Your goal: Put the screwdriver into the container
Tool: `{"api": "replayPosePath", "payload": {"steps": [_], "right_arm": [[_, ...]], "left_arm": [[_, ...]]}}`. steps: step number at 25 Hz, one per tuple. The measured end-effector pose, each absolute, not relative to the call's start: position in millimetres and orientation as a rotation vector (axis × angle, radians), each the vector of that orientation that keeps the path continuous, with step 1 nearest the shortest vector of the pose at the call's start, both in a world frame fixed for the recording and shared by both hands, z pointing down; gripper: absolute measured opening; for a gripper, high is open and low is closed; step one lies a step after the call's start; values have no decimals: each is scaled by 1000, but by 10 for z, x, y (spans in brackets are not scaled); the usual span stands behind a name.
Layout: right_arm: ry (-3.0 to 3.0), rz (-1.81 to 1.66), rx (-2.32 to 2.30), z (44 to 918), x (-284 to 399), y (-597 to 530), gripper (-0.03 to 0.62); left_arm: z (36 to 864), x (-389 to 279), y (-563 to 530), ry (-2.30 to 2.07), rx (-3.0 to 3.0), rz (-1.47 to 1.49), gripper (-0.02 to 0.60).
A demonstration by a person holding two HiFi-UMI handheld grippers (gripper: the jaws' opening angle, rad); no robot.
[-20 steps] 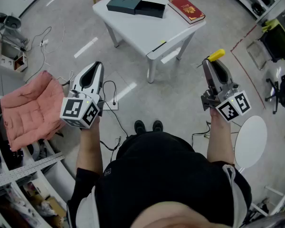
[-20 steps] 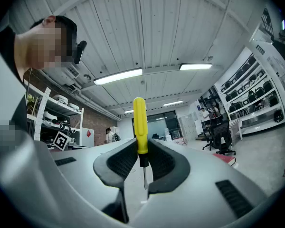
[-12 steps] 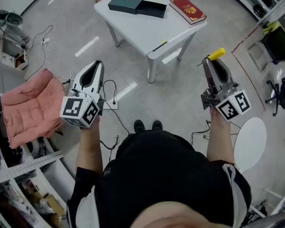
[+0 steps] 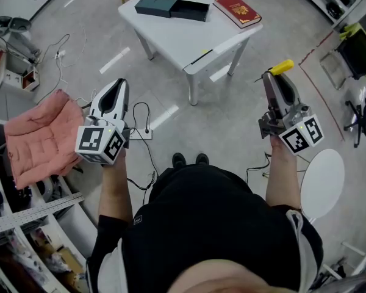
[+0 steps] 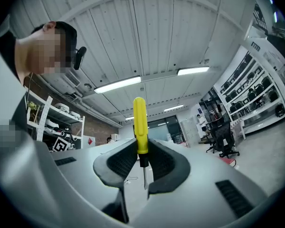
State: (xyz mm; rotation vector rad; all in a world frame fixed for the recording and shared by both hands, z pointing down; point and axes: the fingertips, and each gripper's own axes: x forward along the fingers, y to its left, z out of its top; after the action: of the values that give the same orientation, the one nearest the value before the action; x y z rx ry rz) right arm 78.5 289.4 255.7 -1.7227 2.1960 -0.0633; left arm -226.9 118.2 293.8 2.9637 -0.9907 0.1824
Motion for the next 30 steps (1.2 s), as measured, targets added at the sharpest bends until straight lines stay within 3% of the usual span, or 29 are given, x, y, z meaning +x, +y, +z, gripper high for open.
{"api": "replayPosePath", "payload": {"steps": [18,30], "right_arm": [[2170,-101,-1678,2642,1079,3024,86],[2174,-129,-1737,2680,1110,2180,86]], "left_arm": [[2928,-1931,1367,-978,2937,123,32],[2975,-1791,437,-908,2953,99,32]]}}
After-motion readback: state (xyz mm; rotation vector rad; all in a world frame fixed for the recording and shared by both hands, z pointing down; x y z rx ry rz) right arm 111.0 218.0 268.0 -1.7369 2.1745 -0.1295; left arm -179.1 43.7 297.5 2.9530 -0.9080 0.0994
